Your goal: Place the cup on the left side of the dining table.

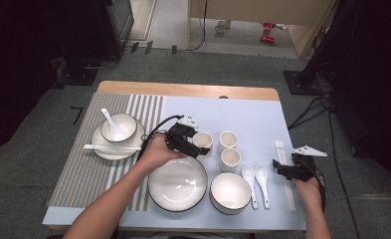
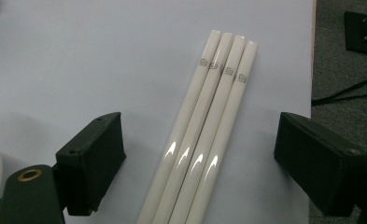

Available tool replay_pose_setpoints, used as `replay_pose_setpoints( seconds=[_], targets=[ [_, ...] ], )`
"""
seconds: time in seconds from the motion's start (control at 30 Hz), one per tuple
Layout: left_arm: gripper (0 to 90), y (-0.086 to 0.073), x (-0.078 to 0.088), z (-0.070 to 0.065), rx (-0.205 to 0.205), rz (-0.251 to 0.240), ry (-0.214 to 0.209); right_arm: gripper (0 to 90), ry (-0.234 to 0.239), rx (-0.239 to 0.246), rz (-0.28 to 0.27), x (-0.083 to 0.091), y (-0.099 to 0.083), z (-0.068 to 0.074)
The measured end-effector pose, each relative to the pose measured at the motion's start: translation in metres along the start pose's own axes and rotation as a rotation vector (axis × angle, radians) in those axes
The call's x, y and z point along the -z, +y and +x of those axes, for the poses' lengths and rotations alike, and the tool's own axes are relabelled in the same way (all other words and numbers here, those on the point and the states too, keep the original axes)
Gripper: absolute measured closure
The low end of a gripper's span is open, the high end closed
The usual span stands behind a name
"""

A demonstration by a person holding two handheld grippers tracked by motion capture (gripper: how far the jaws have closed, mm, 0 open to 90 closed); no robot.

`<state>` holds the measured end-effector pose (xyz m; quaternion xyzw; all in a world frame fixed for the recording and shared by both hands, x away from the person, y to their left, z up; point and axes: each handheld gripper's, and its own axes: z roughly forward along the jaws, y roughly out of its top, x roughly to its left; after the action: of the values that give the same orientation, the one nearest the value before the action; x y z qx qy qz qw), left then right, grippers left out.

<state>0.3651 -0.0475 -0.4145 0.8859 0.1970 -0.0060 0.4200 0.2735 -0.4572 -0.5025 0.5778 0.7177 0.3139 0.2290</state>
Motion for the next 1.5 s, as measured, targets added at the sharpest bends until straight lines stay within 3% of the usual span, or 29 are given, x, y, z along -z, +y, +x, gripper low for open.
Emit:
replay_pose_setpoints(
  seconds=[0.27,0.87,1.5],
  targets=[
    [27.6,-0.002,0.015,0.001,0.024,-0.02,-0.009,15.6,-0.001,0.0,0.0,0.0,0.0,0.0],
    [27.6,-0.009,0.054,-0.001,0.01,-0.035,0.039,15.6,-0.002,0.003,0.0,0.0,0.0,0.0],
    [27.7,-0.031,0.087,-0.007,0.021,-0.044,0.067,15.6,-0.002,0.002,0.0,0.0,0.0,0.0]
  ],
)
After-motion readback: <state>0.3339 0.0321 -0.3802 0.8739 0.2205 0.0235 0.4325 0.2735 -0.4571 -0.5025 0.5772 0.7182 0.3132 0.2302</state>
